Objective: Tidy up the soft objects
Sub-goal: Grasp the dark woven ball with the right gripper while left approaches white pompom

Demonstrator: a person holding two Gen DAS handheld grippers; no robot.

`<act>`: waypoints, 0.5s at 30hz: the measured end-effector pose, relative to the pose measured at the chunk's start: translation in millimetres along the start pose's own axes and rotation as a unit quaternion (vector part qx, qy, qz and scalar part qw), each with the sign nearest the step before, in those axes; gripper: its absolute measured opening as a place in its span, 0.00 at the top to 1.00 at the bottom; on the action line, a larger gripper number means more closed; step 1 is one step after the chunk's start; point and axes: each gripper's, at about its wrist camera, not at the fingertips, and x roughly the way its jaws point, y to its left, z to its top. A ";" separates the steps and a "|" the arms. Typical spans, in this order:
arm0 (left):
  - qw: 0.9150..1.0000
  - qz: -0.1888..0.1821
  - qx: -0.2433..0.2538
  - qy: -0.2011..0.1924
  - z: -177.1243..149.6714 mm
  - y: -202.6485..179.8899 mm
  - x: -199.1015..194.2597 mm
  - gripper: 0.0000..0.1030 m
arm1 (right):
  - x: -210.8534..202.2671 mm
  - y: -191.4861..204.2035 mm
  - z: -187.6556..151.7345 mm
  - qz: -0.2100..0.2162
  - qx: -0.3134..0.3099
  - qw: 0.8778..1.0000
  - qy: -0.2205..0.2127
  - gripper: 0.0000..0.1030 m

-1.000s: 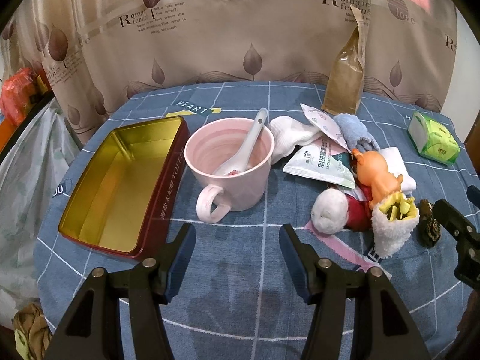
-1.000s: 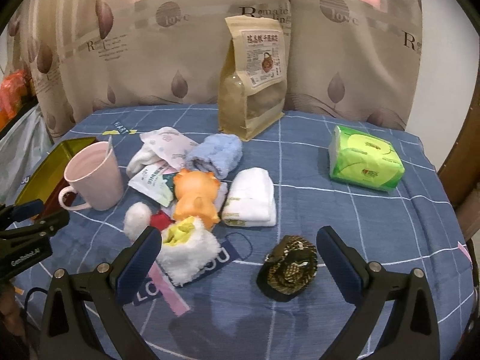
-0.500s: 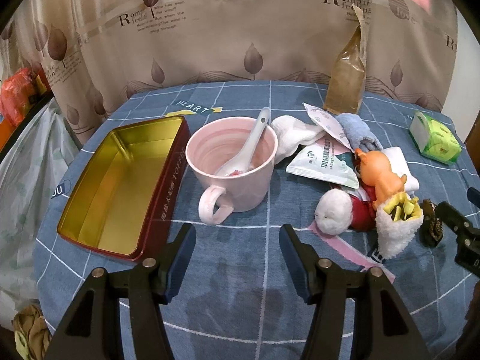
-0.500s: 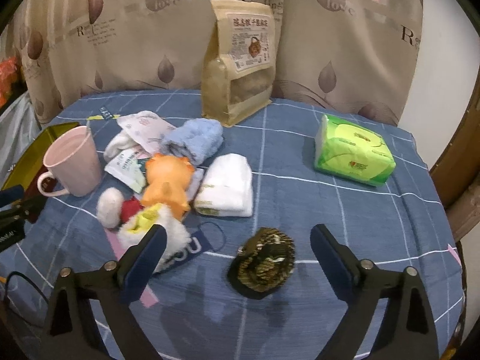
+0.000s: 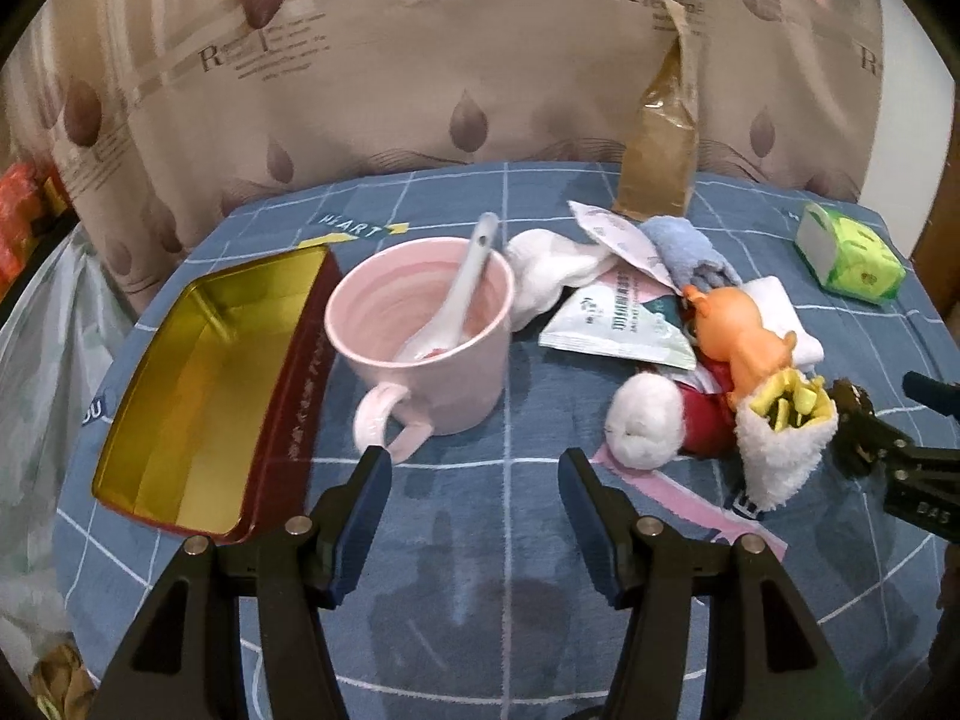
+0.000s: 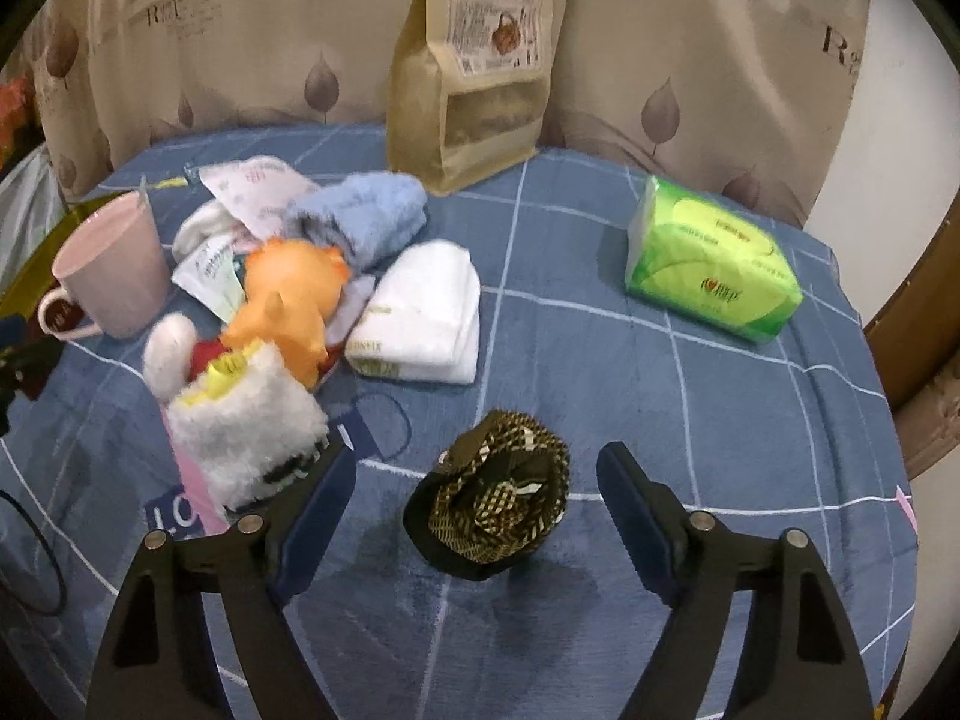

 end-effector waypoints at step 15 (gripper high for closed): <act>0.998 -0.052 0.035 0.011 3.9 -19.5 22.4 0.42 | 40.1 -21.9 -12.2 0.008 0.058 0.997 0.045 0.40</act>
